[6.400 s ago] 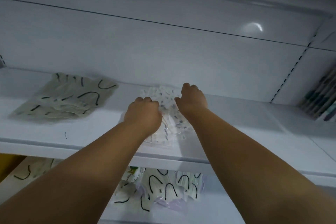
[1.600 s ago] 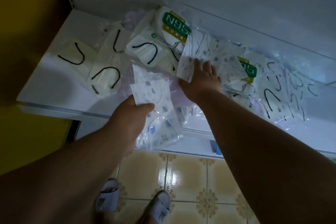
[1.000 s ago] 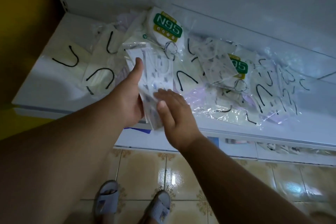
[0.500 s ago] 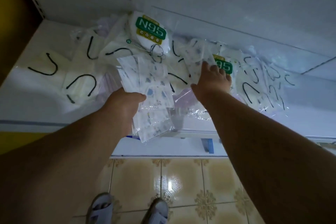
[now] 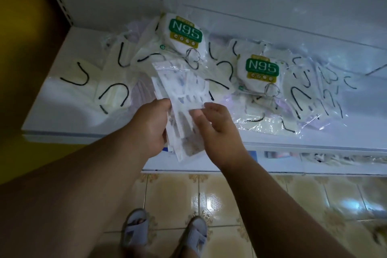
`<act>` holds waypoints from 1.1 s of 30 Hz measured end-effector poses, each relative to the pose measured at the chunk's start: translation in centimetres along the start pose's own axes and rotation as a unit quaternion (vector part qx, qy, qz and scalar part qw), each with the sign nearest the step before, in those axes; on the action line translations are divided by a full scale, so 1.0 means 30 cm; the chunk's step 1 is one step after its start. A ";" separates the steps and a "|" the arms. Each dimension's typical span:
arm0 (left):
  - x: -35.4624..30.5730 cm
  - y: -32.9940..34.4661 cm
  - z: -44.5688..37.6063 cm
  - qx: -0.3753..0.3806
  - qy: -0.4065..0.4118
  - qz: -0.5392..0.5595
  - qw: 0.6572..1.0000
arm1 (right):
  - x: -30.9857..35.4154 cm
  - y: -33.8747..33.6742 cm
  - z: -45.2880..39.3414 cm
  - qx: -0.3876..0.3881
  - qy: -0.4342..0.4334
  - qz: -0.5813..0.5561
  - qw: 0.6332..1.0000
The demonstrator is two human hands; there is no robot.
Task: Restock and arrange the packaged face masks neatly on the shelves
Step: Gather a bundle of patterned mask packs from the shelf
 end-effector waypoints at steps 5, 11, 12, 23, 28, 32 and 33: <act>0.039 0.023 0.077 -0.005 0.022 -0.058 0.998 | -0.074 -0.027 0.074 -0.138 0.145 -0.175 0.964; 0.195 0.015 0.197 0.001 0.013 -0.079 0.997 | -0.202 0.008 0.254 -0.088 0.258 -0.388 0.880; 0.220 0.009 0.218 -0.012 0.009 -0.073 0.997 | -0.215 0.002 0.289 -0.104 0.257 -0.394 0.876; 0.527 0.346 0.713 0.041 0.071 -0.099 0.992 | -0.282 -0.274 0.903 -0.068 0.159 -0.447 0.878; 0.591 0.680 1.017 0.073 0.019 -0.008 0.997 | -0.252 -0.607 1.206 -0.206 0.123 -0.410 0.880; 0.559 0.894 1.227 0.125 0.004 0.005 0.992 | -0.141 -0.839 1.360 -0.296 0.068 -0.408 0.861; 0.534 0.932 1.261 0.120 0.042 -0.023 0.992 | -0.105 -0.885 1.389 -0.302 0.057 -0.408 0.860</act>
Point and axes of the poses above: each hand's wrist, its own z-axis away from the middle knuckle, its own y-axis out of the palm, x = y × z, the point moved 4 cm from there along -z, towards the middle knuckle, and after that the axes turned 4 degrees about x, right-handed, at the moved point
